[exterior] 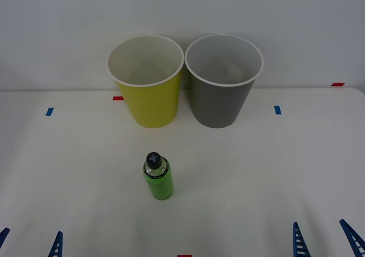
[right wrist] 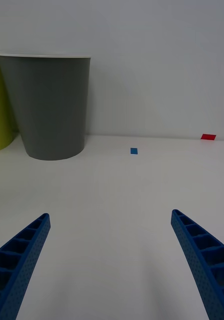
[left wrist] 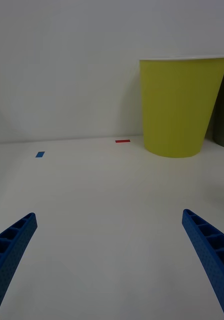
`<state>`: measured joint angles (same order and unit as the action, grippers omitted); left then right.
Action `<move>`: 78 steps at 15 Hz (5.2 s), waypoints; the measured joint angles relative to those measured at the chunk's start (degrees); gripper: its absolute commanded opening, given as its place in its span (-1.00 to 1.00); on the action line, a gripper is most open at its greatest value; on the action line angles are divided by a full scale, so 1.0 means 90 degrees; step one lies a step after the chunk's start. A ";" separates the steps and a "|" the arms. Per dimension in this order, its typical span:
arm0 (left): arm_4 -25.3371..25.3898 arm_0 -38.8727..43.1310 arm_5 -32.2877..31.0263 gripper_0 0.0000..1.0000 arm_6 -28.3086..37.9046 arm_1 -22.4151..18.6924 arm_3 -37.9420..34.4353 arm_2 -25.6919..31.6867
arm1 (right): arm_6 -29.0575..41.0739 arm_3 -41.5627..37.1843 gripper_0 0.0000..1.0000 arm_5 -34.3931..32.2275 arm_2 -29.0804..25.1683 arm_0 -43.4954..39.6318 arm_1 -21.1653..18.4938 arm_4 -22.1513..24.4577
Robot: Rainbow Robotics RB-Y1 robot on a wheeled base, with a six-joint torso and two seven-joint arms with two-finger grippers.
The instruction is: Put cans in the gray bin and PET bottles in the light green bin.
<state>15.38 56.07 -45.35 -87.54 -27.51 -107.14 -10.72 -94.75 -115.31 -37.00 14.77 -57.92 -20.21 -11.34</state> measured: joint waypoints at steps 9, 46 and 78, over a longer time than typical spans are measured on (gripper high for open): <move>0.0000 0.0000 0.0000 1.00 0.0000 0.0000 0.0000 0.0000 | 0.0000 0.0000 0.65 0.0000 0.0000 0.0000 0.0000 0.0000; 0.0019 -0.0957 -0.0601 1.00 -0.0019 -0.1117 0.0825 -0.0703 | 0.0000 0.0000 0.65 0.0000 0.0000 0.0000 0.0000 0.0000; 0.1238 -0.6156 -0.0241 1.00 -0.0077 -0.2564 0.2029 -0.4580 | 0.0000 0.0000 0.65 0.0000 0.0000 0.0000 0.0000 0.0000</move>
<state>26.53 0.67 -47.52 -88.24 -50.59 -88.88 -51.95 -94.75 -115.31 -37.00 14.77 -57.92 -20.21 -11.34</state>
